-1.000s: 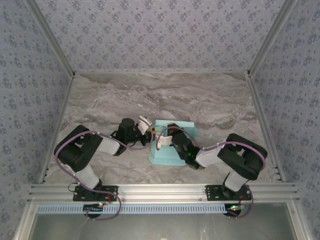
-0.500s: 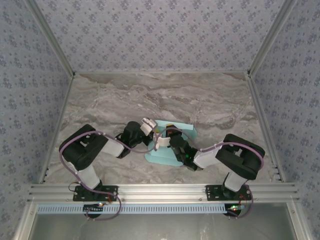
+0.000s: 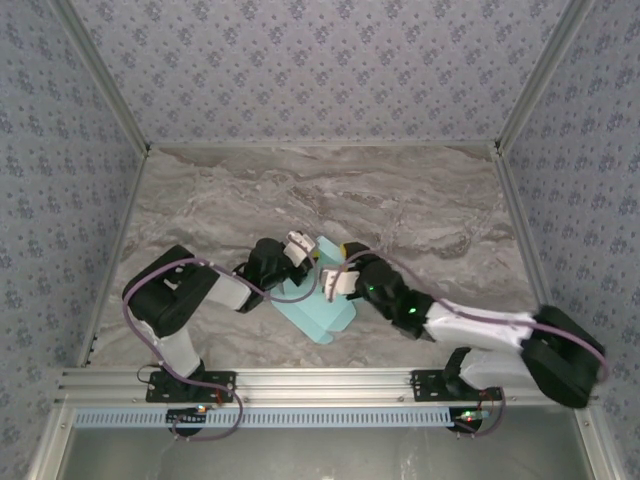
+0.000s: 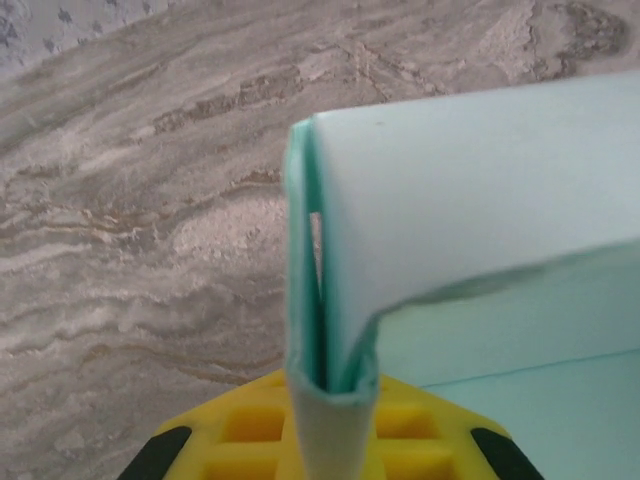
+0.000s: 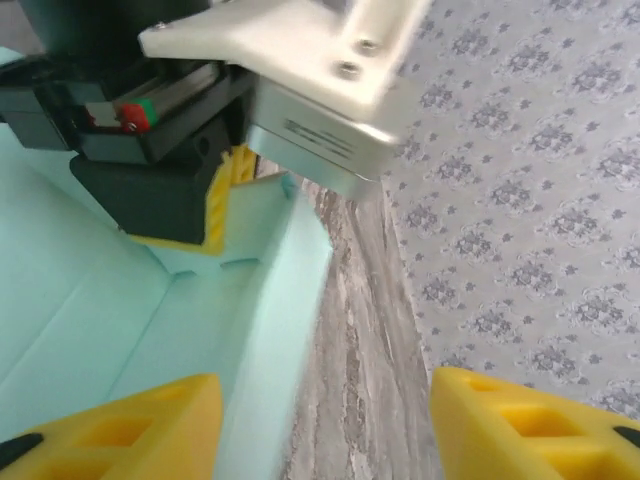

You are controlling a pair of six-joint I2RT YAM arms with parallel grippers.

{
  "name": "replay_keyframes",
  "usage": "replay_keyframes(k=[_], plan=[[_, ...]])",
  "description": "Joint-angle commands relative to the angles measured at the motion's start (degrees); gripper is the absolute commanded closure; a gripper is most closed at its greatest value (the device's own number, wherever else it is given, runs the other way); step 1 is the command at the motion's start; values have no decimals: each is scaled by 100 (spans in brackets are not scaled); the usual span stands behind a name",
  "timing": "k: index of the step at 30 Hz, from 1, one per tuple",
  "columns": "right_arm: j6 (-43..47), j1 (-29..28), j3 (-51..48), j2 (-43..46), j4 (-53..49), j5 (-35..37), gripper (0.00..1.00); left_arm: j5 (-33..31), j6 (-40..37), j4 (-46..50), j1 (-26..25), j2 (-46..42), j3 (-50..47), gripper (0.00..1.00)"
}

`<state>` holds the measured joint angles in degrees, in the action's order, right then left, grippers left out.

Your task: Fold the paper box

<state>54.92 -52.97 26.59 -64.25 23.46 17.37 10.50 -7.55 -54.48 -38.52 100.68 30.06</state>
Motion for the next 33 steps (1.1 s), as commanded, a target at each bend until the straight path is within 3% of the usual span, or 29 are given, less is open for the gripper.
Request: replay_keyframes(k=[1, 4, 7, 13, 16, 18, 22, 25, 29, 33], plan=[[-1466, 716, 218, 1126, -2060, -1951, 33, 518, -97, -348, 187, 168, -62, 96], [-2504, 1591, 322, 1653, -2172, -3220, 29, 908, -212, -343, 286, 208, -33, 95], [-3671, 2436, 613, 1528, -2130, -4357, 29, 1061, -372, -238, 291, 219, 17, 95], [-6283, 2943, 1534, 104, -2351, -4575, 33, 1374, -520, -667, 318, 358, -174, 91], [-7414, 3104, 2150, -931, -2745, -5136, 38, 1493, -525, -815, 360, 475, -186, 90], [-7629, 3094, 2556, -1578, -3220, -5440, 43, 1541, -508, -911, 384, 549, -176, 89], [-7756, 2977, 2835, -2309, -3493, -5810, 43, 1600, -486, -1080, 440, 619, -224, 88], [-7624, 2767, 3097, -2767, -3869, -5861, 42, 1622, -461, -1179, 490, 686, -234, 87], [-7807, 2586, 3289, -3342, -3846, -6048, 50, 1638, -476, -1197, 496, 724, -212, 83], [-7991, 2306, 3519, -3639, -3859, -5775, 51, 1622, -505, -1205, 503, 789, -160, 81]])
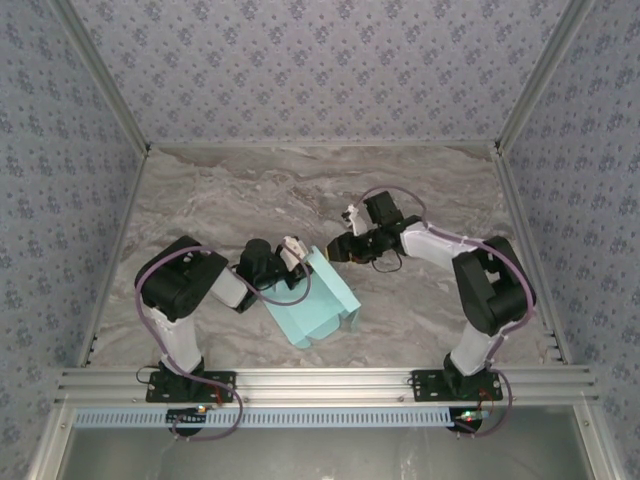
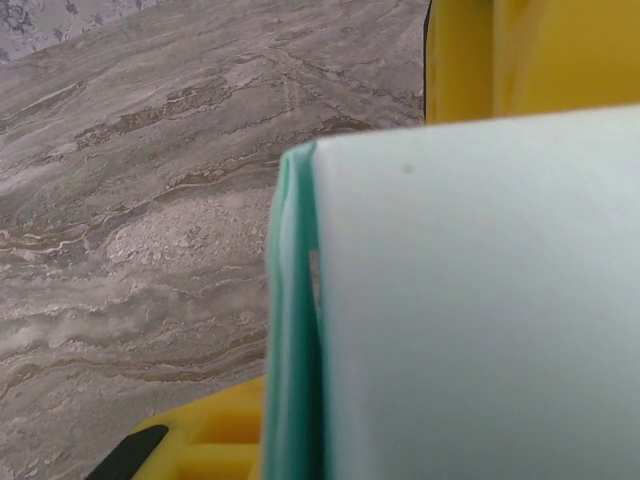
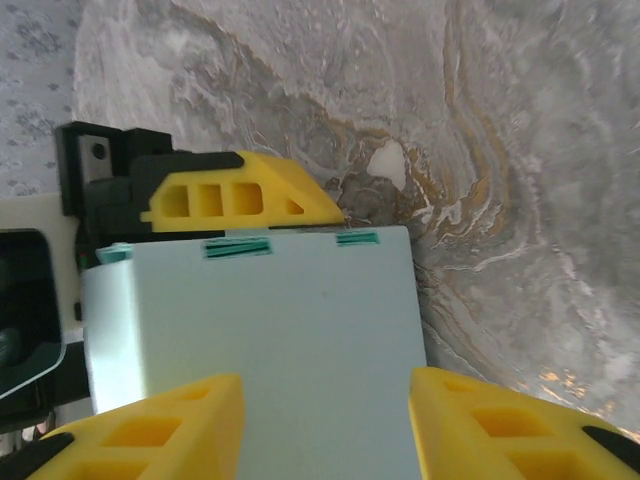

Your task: Fold the paper box

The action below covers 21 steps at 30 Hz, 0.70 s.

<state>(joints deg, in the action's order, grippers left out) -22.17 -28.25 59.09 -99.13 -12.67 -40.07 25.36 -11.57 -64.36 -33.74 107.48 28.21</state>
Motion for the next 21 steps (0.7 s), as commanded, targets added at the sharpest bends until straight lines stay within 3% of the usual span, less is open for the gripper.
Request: replay_keyframes(k=[1, 5, 8, 12, 15, 21], plan=[[-349, -215, 323, -211, -283, 78, 51, 129, -84, -195, 29, 132, 60, 81], [-610, -243, 328, -251, -234, 173, 50, 49, -32, -419, 33, 260, 26, 84], [-829, -50, 171, -56, -124, 188, 49, -57, 6, -739, 28, 437, -37, 94], [-811, 195, 60, 302, -191, 15, 46, -157, 12, -535, 31, 445, 53, 100], [-706, 303, 3, 552, -271, -394, 42, -102, 54, -317, 33, 504, 217, 100], [-414, 390, -15, 604, -459, -699, 38, 62, 160, -77, 35, 630, 435, 84]])
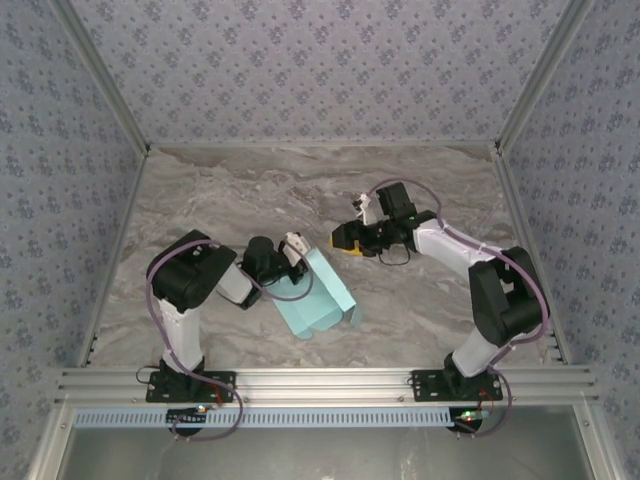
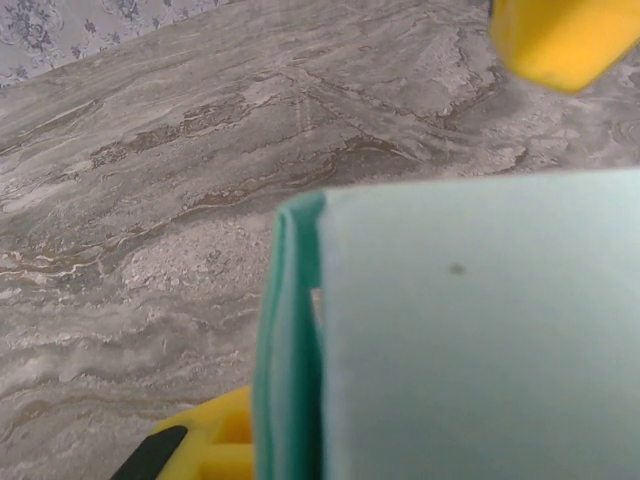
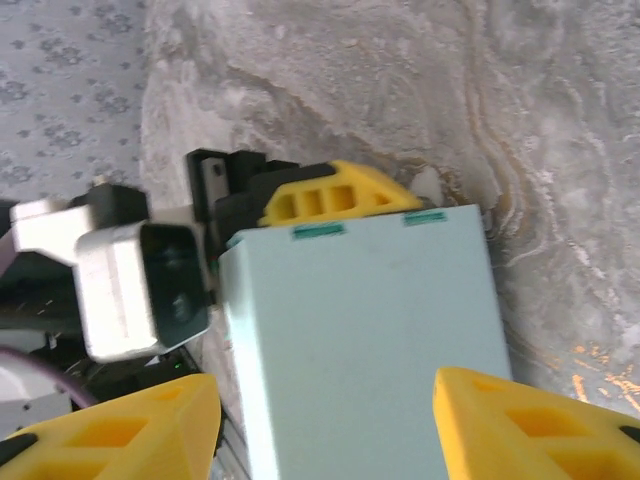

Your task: Fold the paper box

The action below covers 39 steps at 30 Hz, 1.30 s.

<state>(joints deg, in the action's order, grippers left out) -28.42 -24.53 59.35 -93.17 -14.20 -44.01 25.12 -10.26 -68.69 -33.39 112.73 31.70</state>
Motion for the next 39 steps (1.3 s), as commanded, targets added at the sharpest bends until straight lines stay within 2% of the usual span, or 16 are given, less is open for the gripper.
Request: replay_keyframes(k=[1, 5, 12, 17, 21, 26, 31, 37, 39], plan=[[247, 10, -12, -34, -319, -352, 38, 92, 41, 507, 13, 30, 123, 82], [376, -90, 164, -250, -307, -475, 35, 233, -8, 1057, 23, -128, 295, 73], [622, -28, 356, -756, -551, -112, 39, 188, 32, 861, 63, -209, 157, 72], [617, -212, 402, -836, -708, 508, 43, 24, 302, 506, 108, -482, 10, 70], [502, -349, 472, -861, -984, 1190, 47, 53, 525, 207, 121, -493, -16, 62], [383, -446, 490, -853, -1243, 1701, 49, 136, 610, 387, 131, -436, 166, 63], [142, -491, 474, -806, -1192, 1308, 48, -139, 777, 343, 124, -386, 204, 70], [-345, -406, 355, -845, -643, 237, 48, 248, 284, 251, -47, -411, 53, 74], [-451, -384, 314, -881, -531, -10, 49, 321, 126, 245, -108, -427, 5, 81]])
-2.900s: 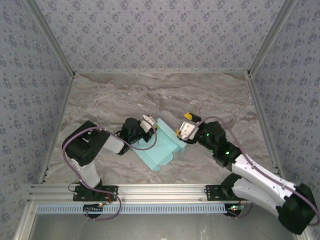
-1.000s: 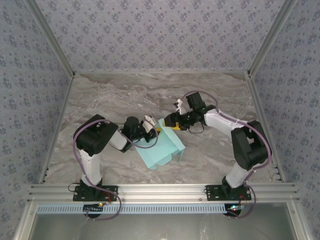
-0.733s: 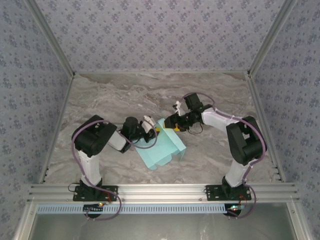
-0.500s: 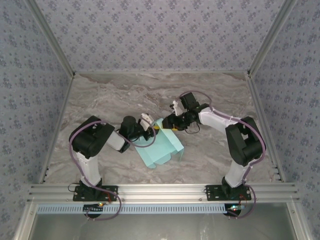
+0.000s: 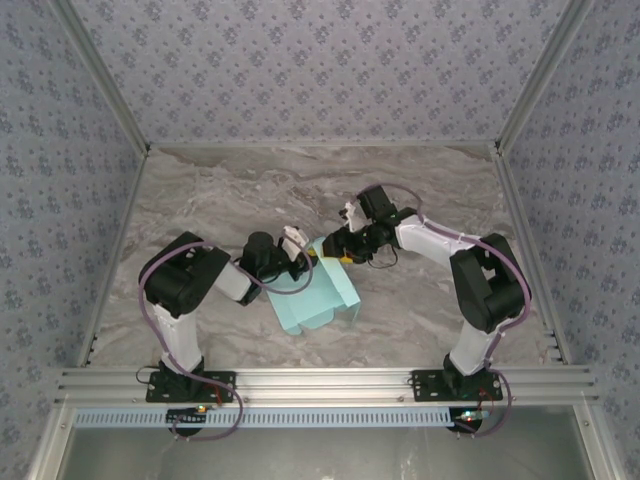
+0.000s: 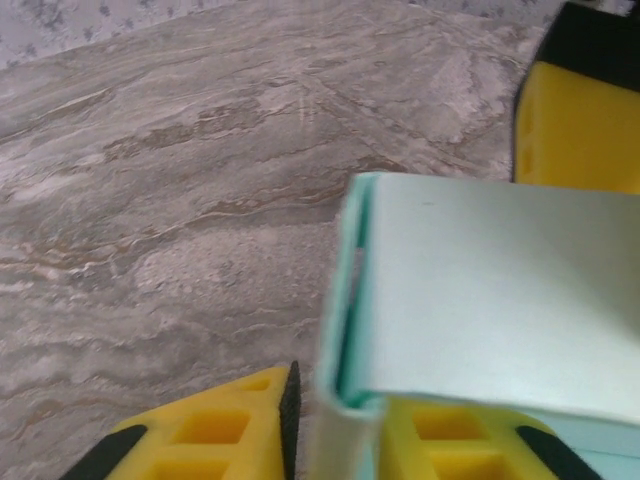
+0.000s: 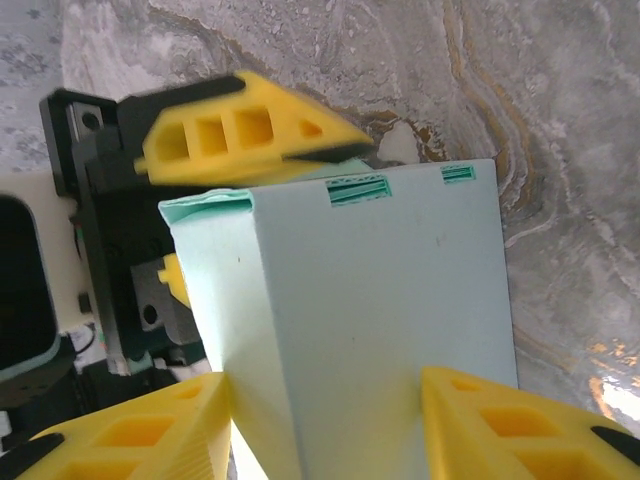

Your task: Fold the paper box

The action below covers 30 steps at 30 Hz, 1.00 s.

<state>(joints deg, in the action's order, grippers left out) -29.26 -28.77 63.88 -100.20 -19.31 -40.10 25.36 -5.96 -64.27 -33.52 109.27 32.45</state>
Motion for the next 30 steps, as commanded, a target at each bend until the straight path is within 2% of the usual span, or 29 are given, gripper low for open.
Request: replay_keyframes(k=[1, 5, 9, 18, 22, 27, 30], plan=[[-387, 25, -131, -208, -24, -534, 49, 336, -370, -198, -109, -99, -93, 85], [-431, 3, -138, -261, -129, -693, 50, 377, -532, -468, -112, -130, -324, 88], [-468, -4, -163, -228, -198, -595, 52, 147, -669, -383, -176, -187, -393, 88], [-1360, -281, -512, -96, 487, -71, 54, -1518, -603, -724, -839, 241, -248, 85], [-1712, -370, -667, 22, 779, 52, 53, -1636, -731, -606, -971, 270, -168, 87], [-1821, -298, -823, 182, 876, 245, 53, -1470, -832, -568, -982, 305, -167, 95], [-1748, -255, -928, 384, 1018, 423, 48, -1561, -829, -610, -981, 259, -220, 97]])
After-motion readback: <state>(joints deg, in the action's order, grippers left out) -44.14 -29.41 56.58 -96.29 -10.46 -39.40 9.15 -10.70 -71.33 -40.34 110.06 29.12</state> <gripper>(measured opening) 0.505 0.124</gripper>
